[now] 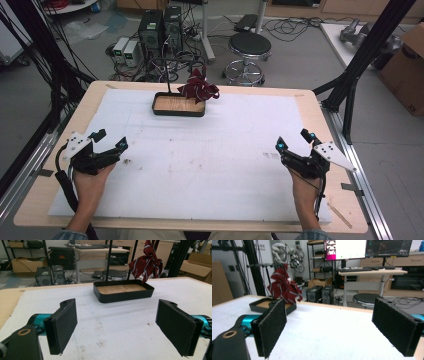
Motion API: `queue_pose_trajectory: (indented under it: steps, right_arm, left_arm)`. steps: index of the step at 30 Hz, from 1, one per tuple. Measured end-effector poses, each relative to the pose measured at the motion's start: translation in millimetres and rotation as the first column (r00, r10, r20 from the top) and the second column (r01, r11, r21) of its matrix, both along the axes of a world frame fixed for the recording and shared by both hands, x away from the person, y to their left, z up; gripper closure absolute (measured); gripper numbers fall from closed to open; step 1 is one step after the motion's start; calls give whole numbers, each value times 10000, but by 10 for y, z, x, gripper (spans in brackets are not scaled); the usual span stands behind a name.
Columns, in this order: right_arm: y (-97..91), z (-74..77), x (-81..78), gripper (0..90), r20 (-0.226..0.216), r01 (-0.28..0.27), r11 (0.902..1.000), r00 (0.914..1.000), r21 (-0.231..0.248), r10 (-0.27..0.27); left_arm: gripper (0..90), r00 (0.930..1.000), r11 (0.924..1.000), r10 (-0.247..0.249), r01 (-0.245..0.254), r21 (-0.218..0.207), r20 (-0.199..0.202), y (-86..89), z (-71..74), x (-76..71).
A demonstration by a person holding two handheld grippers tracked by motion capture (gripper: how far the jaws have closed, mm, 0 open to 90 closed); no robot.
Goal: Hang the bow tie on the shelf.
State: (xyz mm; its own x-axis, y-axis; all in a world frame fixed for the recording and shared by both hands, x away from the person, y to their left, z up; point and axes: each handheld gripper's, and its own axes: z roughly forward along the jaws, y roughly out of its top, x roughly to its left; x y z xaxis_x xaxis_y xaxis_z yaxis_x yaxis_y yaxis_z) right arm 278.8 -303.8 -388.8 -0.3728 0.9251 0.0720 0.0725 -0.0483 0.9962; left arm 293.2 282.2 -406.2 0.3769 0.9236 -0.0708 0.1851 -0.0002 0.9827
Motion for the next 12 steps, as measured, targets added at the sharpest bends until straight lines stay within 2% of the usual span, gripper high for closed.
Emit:
queue_pose_trajectory:
  steps: [7, 12]
  right_arm:
    - [47, -131, -43, 116, -169, -26, 9997, 9999, -224, 22]
    - [42, -136, -61, 115, -178, -46, 10000, 9998, -77, 44]
  left_arm:
    - [177, 10000, 10000, 20, -20, -22, -5, 5, -3, -3]
    - [177, 10000, 10000, 48, -48, 15, -25, 6, -8, -2]
